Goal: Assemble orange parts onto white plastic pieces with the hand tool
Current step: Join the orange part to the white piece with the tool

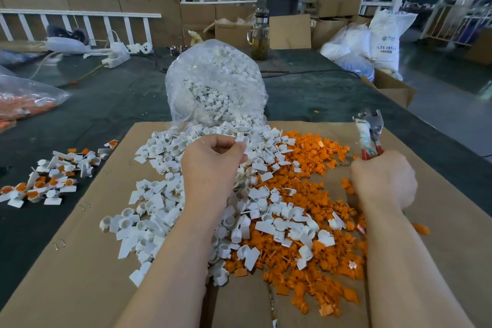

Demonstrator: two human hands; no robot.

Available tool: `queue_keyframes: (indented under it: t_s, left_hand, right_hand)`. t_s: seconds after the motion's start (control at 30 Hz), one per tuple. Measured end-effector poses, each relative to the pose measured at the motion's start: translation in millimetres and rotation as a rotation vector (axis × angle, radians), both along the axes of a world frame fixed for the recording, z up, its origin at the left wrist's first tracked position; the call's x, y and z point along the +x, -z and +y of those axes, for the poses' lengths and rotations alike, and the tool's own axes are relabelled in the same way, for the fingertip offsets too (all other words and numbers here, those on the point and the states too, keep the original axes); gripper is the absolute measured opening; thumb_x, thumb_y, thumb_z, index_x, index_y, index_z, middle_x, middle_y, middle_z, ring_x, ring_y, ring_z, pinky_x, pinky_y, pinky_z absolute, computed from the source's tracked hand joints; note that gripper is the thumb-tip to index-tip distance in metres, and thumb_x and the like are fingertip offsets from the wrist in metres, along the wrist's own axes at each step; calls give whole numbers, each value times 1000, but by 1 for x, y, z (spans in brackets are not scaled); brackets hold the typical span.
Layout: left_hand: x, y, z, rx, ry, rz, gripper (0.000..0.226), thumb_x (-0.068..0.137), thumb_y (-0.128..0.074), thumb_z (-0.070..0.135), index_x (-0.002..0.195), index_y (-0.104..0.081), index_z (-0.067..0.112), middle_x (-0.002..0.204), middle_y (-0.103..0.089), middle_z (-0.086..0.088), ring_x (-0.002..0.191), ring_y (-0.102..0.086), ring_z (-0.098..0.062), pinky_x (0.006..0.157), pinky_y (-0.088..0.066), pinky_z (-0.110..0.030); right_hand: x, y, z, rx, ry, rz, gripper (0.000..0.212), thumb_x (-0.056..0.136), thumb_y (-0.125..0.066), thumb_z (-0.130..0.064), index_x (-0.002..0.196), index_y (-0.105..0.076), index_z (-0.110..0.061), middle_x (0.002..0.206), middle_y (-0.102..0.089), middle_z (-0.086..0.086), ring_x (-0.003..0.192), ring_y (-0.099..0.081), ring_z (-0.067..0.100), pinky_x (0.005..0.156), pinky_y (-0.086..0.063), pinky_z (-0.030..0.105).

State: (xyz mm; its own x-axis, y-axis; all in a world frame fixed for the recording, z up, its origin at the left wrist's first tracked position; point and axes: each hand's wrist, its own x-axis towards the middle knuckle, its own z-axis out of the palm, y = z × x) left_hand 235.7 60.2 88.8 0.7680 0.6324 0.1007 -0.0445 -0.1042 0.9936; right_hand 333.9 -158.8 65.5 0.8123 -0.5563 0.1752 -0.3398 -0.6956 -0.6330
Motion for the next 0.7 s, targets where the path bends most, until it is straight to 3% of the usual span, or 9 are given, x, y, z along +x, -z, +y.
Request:
queue_keyframes:
  t_s: [0.13, 0.23, 0.37, 0.47, 0.7]
  left_hand:
    - [0, 0, 1, 9, 3, -2, 7, 84, -77, 15, 83, -71, 18, 64, -73, 7, 66, -73, -7, 81, -61, -40]
    - [0, 0, 1, 8, 8, -2, 7, 84, -77, 14, 83, -71, 18, 63, -73, 7, 67, -74, -8, 81, -61, -41]
    - [0, 0, 1, -2, 9, 4, 7, 84, -77, 14, 84, -71, 18, 63, -73, 6, 68, -74, -9, 84, -60, -42]
    - [0, -1, 0, 2, 14, 6, 7, 84, -77, 15, 85, -71, 18, 62, -73, 7, 68, -74, -9, 84, -60, -41]
    - [0, -1, 0, -4, 18, 8, 8, 84, -77, 15, 83, -70, 19, 61, -72, 8, 69, -74, -10, 84, -60, -42]
  right_hand:
    - [0, 0, 2, -38, -54, -56, 22, 85, -66, -34, 91, -62, -13, 73, -58, 5, 64, -55, 26, 53, -43, 30]
    - [-3, 1, 10, -33, -294, -21, 15, 85, -64, -33, 82, -62, -18, 65, -59, 0, 57, -55, 18, 50, -42, 26]
    - [-9, 1, 26, -163, -581, 151, 22, 85, -64, -43, 77, -62, -23, 66, -64, -3, 59, -62, 15, 49, -47, 26]
    - [-11, 2, 34, -306, -655, 130, 21, 86, -62, -45, 77, -59, -26, 68, -61, -9, 60, -57, 10, 45, -36, 22]
    - [-13, 3, 46, -387, -754, 42, 5, 86, -61, -36, 84, -56, -34, 74, -56, -13, 64, -51, 8, 47, -36, 23]
